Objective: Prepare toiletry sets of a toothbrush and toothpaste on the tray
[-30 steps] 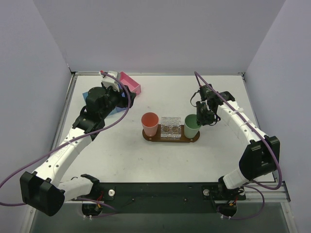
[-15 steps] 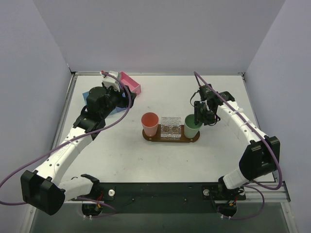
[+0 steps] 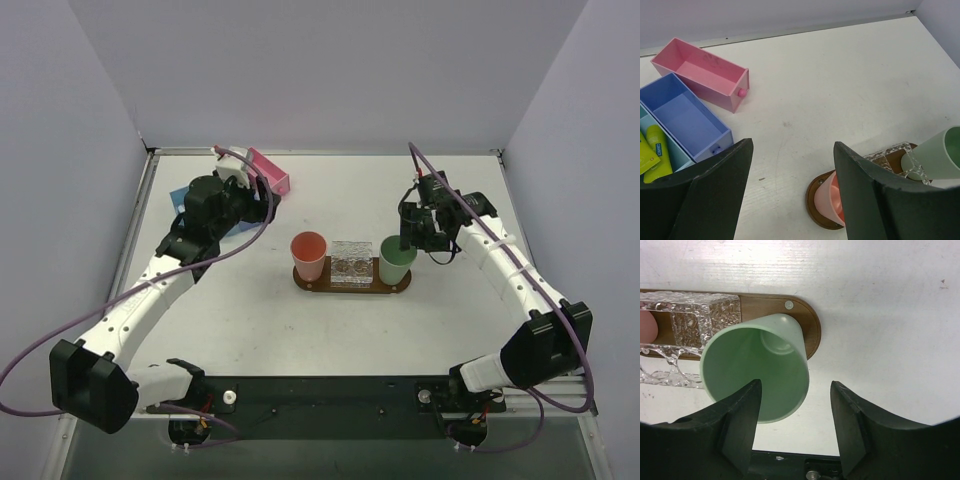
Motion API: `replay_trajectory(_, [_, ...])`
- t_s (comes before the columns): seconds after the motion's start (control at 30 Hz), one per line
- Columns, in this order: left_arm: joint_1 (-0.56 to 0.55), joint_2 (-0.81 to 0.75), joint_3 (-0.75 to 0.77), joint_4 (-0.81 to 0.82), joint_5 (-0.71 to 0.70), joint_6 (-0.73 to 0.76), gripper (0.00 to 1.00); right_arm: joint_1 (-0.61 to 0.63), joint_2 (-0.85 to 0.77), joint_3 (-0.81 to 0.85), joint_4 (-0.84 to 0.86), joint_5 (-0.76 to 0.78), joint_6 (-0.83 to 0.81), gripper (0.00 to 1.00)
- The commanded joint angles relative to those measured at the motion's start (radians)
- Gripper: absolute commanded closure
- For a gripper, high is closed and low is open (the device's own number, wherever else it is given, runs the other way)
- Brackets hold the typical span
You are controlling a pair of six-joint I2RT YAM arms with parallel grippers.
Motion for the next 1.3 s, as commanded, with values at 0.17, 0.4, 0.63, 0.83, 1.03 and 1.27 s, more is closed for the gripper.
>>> replay_trajectory(0.17, [0.100,0.078,0.149,-0.155,-0.032,0.206,0.24,0.026,-0.108,0.028,-0.010,0.018,-0.010,0.46])
replay_trajectory(0.4, [0.260,0.087,0.096,-0.165,-0.066,0.514,0.25,0.033,-0.215,0.002,0.054,-0.025,0.000,0.45])
replay_trajectory(0.63, [0.350,0.145,0.082,-0.171,0.062,0.645,0.32,0.034,-0.293,-0.026,0.105,-0.065,-0.004,0.46])
replay_trajectory(0.83, [0.361,0.268,0.140,-0.246,0.106,0.712,0.41,0.033,-0.339,-0.046,0.125,-0.064,-0.013,0.46])
replay_trajectory(1.03, [0.369,0.336,0.159,-0.255,0.126,0.723,0.52,0.030,-0.379,-0.064,0.142,-0.059,-0.008,0.46])
replay_trajectory(1.27, [0.367,0.342,0.110,-0.147,0.042,0.731,0.55,0.030,-0.390,-0.075,0.154,-0.073,-0.005,0.46])
